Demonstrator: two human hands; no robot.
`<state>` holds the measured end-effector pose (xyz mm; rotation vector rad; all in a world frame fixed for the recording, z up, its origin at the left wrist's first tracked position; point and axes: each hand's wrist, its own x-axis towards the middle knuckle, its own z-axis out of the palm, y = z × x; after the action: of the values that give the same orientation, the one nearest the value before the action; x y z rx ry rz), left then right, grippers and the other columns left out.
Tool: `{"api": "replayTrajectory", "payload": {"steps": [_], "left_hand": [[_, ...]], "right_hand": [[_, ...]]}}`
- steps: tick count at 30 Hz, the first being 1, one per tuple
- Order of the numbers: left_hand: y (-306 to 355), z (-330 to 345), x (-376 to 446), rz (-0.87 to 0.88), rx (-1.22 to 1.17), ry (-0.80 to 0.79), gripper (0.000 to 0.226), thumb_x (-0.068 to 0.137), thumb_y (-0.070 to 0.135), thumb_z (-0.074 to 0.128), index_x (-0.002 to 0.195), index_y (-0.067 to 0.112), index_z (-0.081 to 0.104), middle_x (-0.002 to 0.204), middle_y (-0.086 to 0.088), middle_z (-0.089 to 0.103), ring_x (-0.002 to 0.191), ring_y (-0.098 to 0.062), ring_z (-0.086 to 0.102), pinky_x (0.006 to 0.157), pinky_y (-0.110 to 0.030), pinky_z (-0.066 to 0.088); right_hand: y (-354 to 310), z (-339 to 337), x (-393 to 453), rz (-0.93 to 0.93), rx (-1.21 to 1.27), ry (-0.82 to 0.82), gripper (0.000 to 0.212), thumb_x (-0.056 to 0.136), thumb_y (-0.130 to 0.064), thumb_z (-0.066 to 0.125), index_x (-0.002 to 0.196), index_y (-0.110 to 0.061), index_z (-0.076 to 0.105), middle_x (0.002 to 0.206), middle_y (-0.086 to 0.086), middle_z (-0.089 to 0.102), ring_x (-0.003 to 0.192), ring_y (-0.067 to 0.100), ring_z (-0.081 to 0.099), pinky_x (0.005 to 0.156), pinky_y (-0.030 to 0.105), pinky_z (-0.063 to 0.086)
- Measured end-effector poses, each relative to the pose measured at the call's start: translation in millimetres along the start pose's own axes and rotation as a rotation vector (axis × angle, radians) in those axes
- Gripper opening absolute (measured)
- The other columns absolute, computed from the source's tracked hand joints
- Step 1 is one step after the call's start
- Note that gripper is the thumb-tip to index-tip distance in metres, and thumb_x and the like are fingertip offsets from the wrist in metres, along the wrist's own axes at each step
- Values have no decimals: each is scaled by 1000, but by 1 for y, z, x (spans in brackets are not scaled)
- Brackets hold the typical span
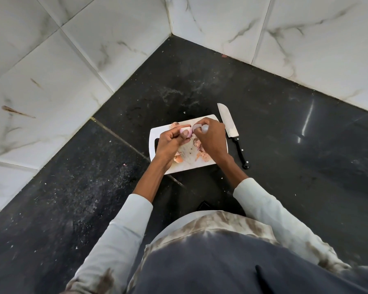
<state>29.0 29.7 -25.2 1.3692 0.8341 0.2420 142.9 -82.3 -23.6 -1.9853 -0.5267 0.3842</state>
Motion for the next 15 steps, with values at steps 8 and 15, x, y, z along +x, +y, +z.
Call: {"api": "replayTrajectory", "payload": {"steps": [8,15], "left_hand": [[-7,-18,-12,-250,-531,-60,45,114,31,42,148,5,55,135,-13,73,122,-22,71,102,-35,57],[-7,-34,-14,-261,-595,-49,46,113,38,44,146,10,60,137,-9,73,113,-15,70,99,-31,53]], "right_hand": [[31,-7,9,26,-49,57,21,95,-6,58,99,-17,75,98,-6,72,87,2,65,75,18,50],[42,11,0,48,-217,-126,34,99,-20,68,131,-12,62,146,6,48,138,25,40,116,40,42]]}}
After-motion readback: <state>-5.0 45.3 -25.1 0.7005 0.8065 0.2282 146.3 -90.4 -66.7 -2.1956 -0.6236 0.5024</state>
